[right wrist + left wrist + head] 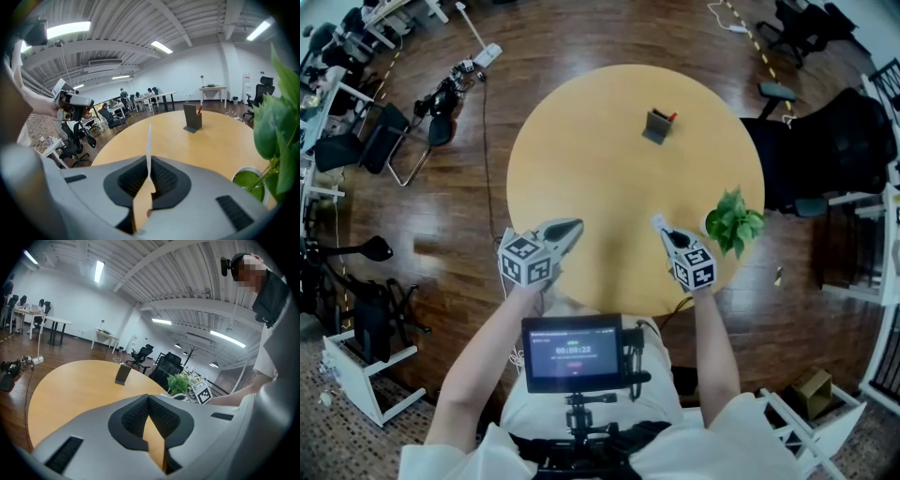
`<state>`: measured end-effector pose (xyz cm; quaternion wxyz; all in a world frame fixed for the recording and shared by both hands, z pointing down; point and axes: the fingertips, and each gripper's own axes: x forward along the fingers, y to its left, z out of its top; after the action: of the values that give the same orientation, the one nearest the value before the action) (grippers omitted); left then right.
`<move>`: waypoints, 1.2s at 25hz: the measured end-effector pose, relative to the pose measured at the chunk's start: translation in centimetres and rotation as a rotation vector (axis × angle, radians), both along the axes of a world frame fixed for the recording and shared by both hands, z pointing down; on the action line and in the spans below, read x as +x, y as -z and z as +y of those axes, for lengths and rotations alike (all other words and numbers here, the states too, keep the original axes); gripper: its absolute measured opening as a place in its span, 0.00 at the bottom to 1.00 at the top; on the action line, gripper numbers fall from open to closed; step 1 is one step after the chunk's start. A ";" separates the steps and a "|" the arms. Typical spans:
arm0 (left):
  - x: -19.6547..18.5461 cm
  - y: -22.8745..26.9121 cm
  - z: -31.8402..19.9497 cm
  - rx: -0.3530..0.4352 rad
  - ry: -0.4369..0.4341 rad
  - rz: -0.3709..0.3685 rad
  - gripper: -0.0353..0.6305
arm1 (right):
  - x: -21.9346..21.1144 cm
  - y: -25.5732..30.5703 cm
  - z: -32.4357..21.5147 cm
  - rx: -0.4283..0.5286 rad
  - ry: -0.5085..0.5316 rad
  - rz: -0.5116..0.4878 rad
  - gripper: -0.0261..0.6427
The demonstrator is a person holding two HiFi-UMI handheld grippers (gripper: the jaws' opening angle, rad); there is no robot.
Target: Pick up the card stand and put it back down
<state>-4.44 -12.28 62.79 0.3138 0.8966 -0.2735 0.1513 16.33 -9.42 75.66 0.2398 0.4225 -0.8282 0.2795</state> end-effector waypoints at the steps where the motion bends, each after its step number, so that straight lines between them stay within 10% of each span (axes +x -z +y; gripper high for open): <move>1: -0.1 -0.2 -0.1 -0.002 0.004 -0.004 0.05 | 0.0 -0.4 0.1 -0.006 0.002 0.002 0.08; 30: -1.8 -4.7 0.9 -0.064 0.024 -0.113 0.05 | -1.5 -7.8 0.1 -0.056 0.069 0.004 0.08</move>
<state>-6.28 -11.41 67.44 0.3284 0.8726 -0.2968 0.2065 14.87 -9.28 83.42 0.2629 0.3875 -0.8335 0.2934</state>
